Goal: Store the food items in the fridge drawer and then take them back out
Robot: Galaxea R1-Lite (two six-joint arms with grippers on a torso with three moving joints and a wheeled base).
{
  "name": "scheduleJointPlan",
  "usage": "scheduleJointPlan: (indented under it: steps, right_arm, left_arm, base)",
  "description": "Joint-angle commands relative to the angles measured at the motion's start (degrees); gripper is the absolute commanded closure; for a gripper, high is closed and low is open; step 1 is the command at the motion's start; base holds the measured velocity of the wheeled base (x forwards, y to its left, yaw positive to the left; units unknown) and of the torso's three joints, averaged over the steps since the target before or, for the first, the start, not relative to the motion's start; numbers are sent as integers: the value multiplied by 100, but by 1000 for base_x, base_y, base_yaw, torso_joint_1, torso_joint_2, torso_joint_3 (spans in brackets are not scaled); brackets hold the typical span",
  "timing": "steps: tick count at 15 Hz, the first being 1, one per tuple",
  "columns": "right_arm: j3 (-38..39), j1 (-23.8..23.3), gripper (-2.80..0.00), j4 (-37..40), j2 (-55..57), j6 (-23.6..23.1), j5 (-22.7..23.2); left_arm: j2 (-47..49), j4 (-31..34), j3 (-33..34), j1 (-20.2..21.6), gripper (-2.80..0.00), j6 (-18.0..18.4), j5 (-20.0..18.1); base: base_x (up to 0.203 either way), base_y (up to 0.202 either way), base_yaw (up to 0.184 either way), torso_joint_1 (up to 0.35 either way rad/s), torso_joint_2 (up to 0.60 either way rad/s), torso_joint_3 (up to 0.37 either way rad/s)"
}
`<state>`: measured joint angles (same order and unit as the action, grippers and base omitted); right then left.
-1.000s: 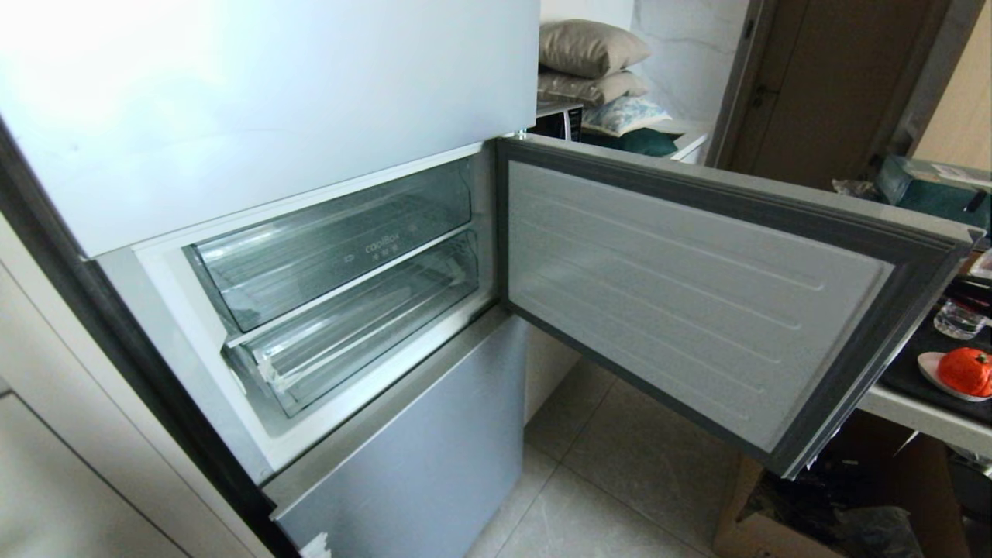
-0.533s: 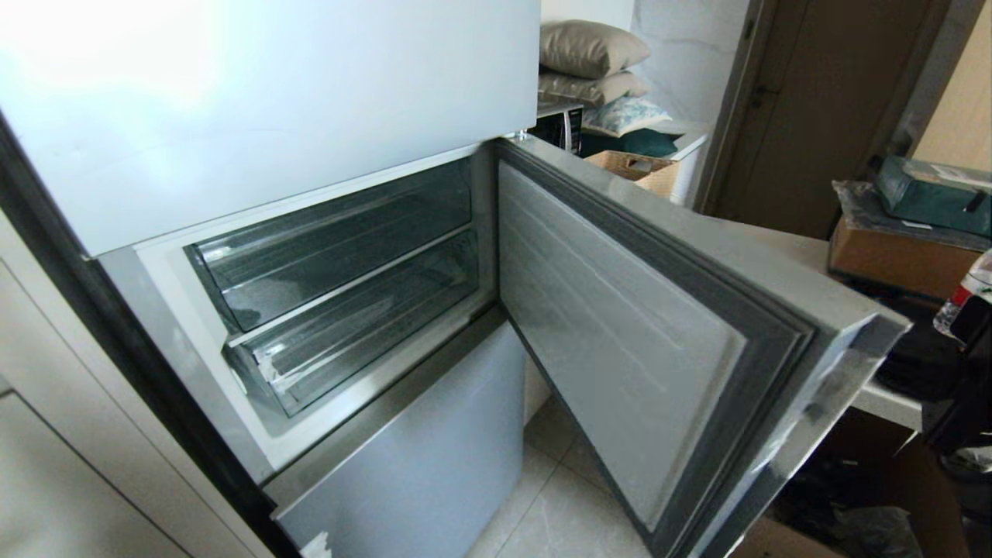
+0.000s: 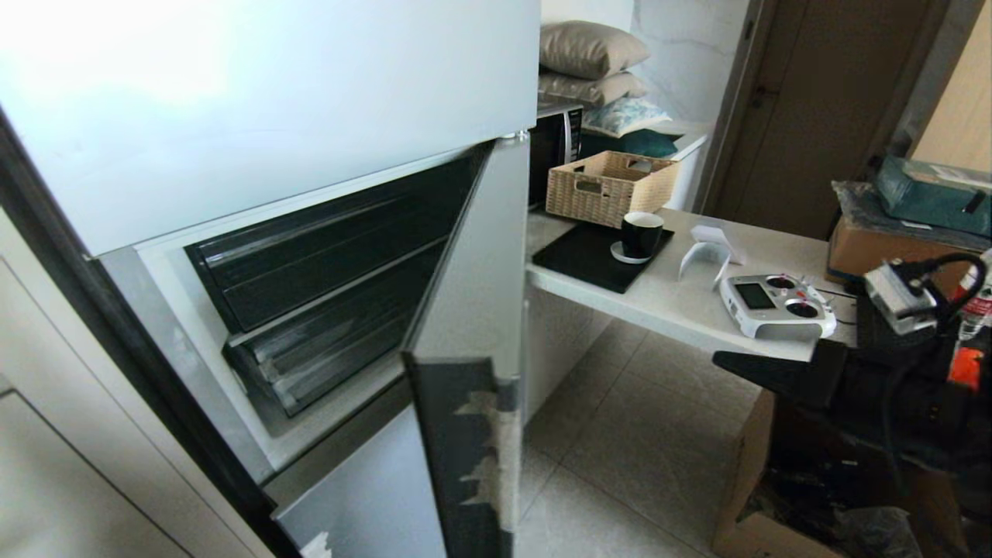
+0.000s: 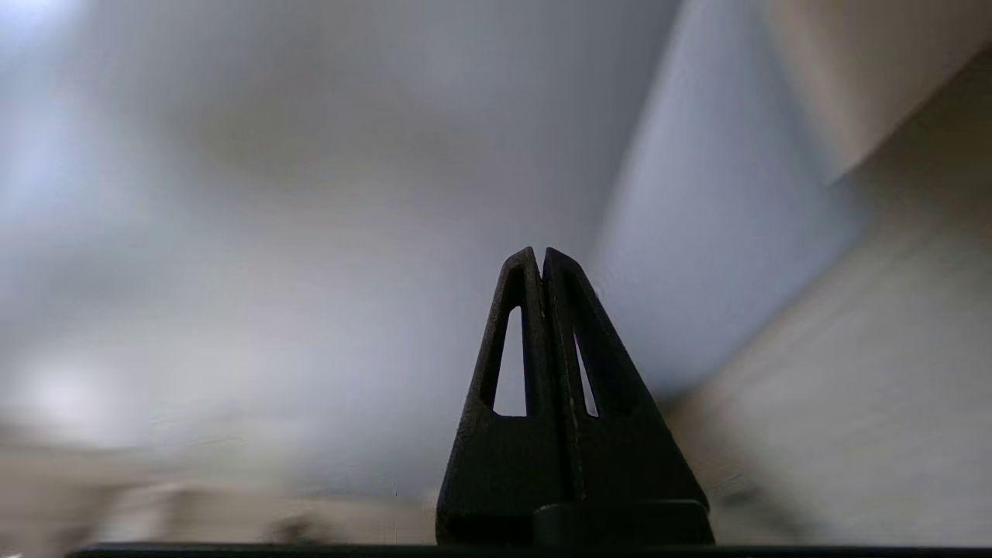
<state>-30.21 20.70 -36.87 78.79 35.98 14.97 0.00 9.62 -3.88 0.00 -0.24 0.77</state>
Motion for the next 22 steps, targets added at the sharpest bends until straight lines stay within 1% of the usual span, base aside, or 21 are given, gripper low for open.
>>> scheduleJointPlan:
  steps: [1,2,4,7,9,12,14,16,17,18,19,20,22]
  right_arm:
    - [-211,293,0,-292,958,-728,-220]
    - [-399,424,0,-475,1315,-891,-257]
    - [-913,719,0,-906,1998,-1071,-281]
    - [-1785,951,0,-1717,3123,-1149,-287]
    - [-2659,1188,0,-2167,3828,-1169,-289]
    - [-3699,1520,0,-2367,4553,-1169,-259]
    - [-4338,1733,0,-2394,4986,-1154,10]
    - [-4854,1870,0,-2401,5347,-1060,739]
    - [-5154,1896,0,-2395,5505,-928,1052]
    - [-5489,1925,0,-2382,5643,-695,1301]
    - [-5846,1950,0,-2332,5740,-373,1451]
    - [-6031,1965,0,-2276,5767,-168,1521]
    - [-5869,1972,0,-2231,5459,-97,1548]
  left_arm:
    - [0,5,1,0,0,-2,2]
    - [0,5,1,0,0,-2,2]
    - [5,5,1,0,0,-2,2]
    - [8,5,1,0,0,-2,2]
    - [0,5,1,0,0,-2,2]
    - [0,5,1,0,0,-2,2]
    - [0,5,1,0,0,-2,2]
    - [0,5,1,0,0,-2,2]
    - [0,5,1,0,0,-2,2]
    - [0,5,1,0,0,-2,2]
    - [0,5,1,0,0,-2,2]
    - [0,5,1,0,0,-2,2]
    - [0,5,1,0,0,-2,2]
  base:
    - [0,0,0,0,0,0]
    - [0,0,0,0,0,0]
    - [0,0,0,0,0,0]
    - [0,0,0,0,0,0]
    - [0,0,0,0,0,0]
    - [0,0,0,0,0,0]
    - [0,0,0,0,0,0]
    - [0,0,0,0,0,0]
    - [0,0,0,0,0,0]
    - [0,0,0,0,0,0]
    - [0,0,0,0,0,0]
    - [0,0,0,0,0,0]
    - [0,0,0,0,0,0]
